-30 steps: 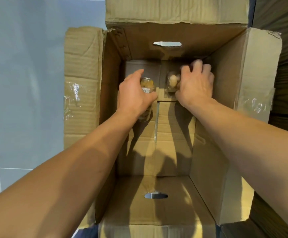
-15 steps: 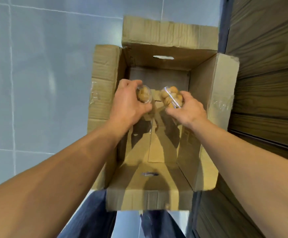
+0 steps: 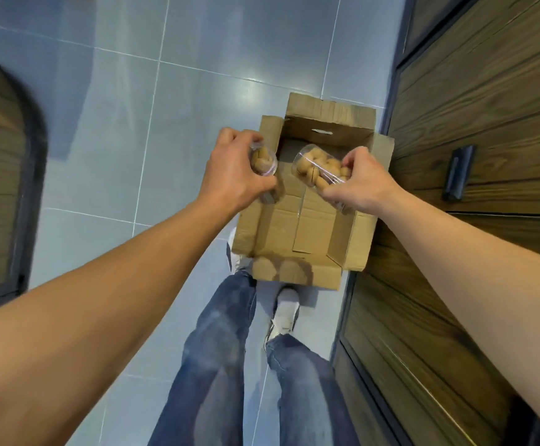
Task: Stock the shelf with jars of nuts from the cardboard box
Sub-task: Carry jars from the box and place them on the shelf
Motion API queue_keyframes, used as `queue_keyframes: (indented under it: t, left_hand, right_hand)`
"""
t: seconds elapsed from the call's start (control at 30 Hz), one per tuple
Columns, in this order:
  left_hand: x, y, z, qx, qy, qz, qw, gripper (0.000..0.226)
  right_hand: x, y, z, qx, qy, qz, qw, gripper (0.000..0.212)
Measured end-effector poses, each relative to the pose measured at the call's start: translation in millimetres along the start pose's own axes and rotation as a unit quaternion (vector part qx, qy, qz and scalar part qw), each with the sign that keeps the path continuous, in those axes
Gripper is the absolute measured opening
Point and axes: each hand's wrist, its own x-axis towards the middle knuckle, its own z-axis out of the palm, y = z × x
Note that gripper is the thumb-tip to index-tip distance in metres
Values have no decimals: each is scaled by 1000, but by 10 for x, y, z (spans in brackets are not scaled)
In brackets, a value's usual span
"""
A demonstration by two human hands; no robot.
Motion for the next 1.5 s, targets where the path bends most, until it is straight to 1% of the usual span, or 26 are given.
queue_keyframes:
  t: [0.07, 0.17, 0.37, 0.47, 0.57, 0.7, 0.83, 0.97, 1.17, 1.33, 1.43, 1.5]
  left_hand:
    - [-380, 32, -324, -4, 26, -13, 1000, 71]
    - [-966, 47, -758, -22, 85, -36, 995, 67]
    - [-2334, -12, -1449, -58, 195, -88, 975, 63]
    - [-3008, -80, -1773, -67, 237, -108, 963, 65]
    - [-3646, -214, -2064, -69, 271, -142, 949, 65]
    - [-4421, -548, -2380, -71, 313, -178, 930, 66]
    - [-5202, -968, -2732, -67, 334, -195, 920, 62]
    - [-5994, -1558, -3118, -54, 378, -210, 900, 60]
    - [-7123, -2506, -3694, -28, 416, -234, 878, 61]
    - [-7878, -3105, -4134, 4, 424, -260, 868, 61]
    - [-8172, -3360, -4412, 27, 412, -269, 870, 60]
    - [-8294, -3497, -4613, 46, 419, -270, 866, 58]
  right_hand:
    - [-391, -236, -47, -32, 16, -33, 999, 67]
    - [-947, -523, -49, -83, 45, -102, 990, 65]
    - [-2143, -1057, 96, -134, 74, -255, 955, 65]
    - [-2685, -1336, 253, -143, 72, -327, 931, 67]
    - [-3154, -1660, 491, -160, 45, -389, 906, 67]
    - [-3710, -2134, 945, -199, -1, -459, 866, 66]
    - [-4376, -2687, 1479, -227, -30, -524, 820, 63]
    - [-5023, -3274, 2157, -252, -34, -583, 771, 60]
    - [-5892, -4032, 3300, -296, -45, -643, 705, 60]
    - [-6491, -4615, 4028, -317, -63, -682, 656, 63]
    - [-6747, -4989, 4319, -324, -72, -706, 625, 63]
    - [-6859, -5269, 4475, -330, -71, -725, 601, 62]
